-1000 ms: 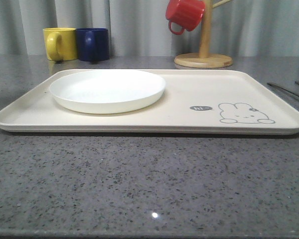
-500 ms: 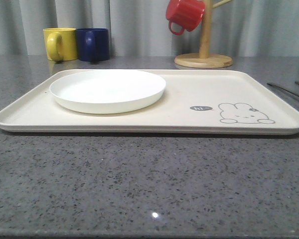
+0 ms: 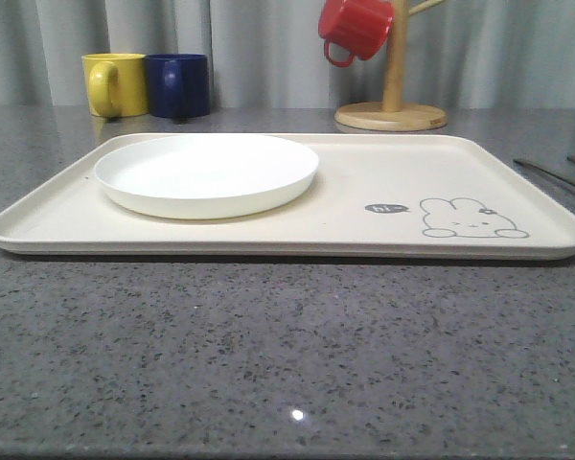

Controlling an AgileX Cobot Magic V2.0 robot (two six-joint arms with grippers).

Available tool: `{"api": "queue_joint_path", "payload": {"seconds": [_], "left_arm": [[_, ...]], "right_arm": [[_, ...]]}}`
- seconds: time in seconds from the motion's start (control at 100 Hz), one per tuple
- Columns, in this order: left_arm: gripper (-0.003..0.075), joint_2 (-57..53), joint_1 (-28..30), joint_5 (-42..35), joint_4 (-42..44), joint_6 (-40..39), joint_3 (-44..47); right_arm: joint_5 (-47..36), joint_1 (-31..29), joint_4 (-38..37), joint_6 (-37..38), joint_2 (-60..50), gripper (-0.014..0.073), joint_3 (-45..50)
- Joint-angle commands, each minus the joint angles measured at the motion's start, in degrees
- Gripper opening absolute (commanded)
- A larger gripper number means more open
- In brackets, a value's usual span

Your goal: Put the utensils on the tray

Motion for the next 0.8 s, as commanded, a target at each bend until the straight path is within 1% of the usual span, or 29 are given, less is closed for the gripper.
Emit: {"api": "queue_joint_path", "payload": {"seconds": [0.0,0.11,0.24,0.37,0.38,0.46,0.51,0.64,0.79], "left_arm": [[-0.0018,0.2,0.2,-5.1,-0.7,-0.5,-1.8],[-0.0018,0.2,0.2,-5.2,-0.7,-0.5,-1.8],[-0.0018,0.2,0.2,-5.2,-0.7,-0.5,-1.8],[-0.0018,0.2,0.2,-5.2,-0.7,-0.5,-1.8],[-0.0018,0.2,0.2,-5.2,-0.7,-0.5,-1.8],[-0.0018,0.2,0.2,-5.2,-0.7,-0.5,-1.8],[-0.0018,0.2,0.2,-5.2,-0.7,-0.5,-1.8],[-0.0018,0.2,0.2,-5.2,-0.7,-0.5,-1.8],[-0.0018,0.2,0.2,-5.2,-0.7,-0.5,-1.8]], "right_arm": [[-2.8,-0.3,-0.4,-0.5,-1.2,-0.0068,-3.4],[4.0,-0.3,-0.4,-0.5,-0.3,-0.0068,-8.3],[14.6,-0.3,-0.4,-0.5,4.0,-0.0068,-17.6],[28.1,-0.3,0.4,-0.5,13.1,-0.0068,-28.2],[28.1,-0.3,0.4,-0.5,13.1,-0.0068,-28.7],[36.6,-0.3,0.7,-0.5,20.0,-0.0068,-34.9],[40.2,-0.3,0.7,-0.5,23.7,-0.0068,-38.2],[44.9,-0.3,1.8,-0.5,32.0,-0.0068,-44.5],[45.1,-0.3,3.9,-0.5,39.5,-0.0068,-47.5]]}}
